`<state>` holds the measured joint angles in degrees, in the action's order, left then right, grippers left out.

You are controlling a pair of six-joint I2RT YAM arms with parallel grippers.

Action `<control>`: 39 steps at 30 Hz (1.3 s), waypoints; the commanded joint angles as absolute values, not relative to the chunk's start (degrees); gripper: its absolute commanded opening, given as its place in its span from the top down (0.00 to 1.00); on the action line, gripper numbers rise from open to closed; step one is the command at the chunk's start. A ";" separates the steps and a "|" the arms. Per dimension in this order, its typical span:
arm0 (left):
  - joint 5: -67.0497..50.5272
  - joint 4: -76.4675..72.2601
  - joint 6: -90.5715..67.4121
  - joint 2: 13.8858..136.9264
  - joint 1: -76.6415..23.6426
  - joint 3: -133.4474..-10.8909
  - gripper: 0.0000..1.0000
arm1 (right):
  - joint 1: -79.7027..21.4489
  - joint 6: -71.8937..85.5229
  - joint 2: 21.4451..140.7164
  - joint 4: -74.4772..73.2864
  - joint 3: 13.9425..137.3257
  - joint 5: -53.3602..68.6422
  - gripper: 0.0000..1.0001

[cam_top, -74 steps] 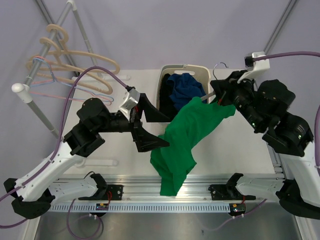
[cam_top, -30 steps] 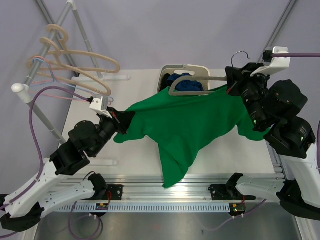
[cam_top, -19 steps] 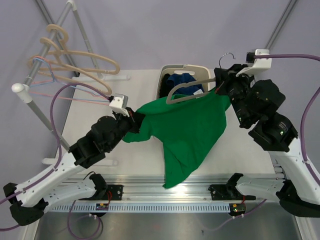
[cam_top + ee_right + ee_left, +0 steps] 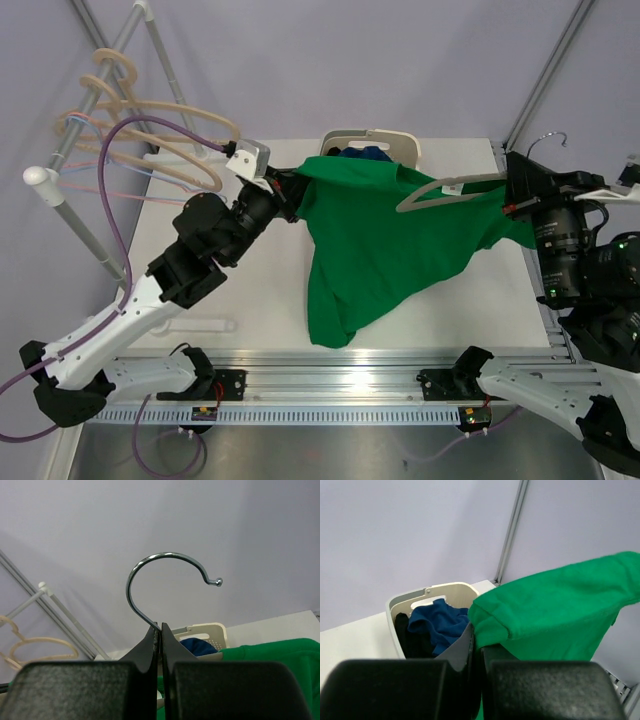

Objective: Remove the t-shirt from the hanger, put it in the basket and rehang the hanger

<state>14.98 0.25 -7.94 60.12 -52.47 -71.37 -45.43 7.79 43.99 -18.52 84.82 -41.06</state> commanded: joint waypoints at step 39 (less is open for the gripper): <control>-0.90 12.90 -11.87 44.47 -52.21 -62.91 0.01 | -45.00 20.04 47.20 -16.44 62.42 -19.69 1.00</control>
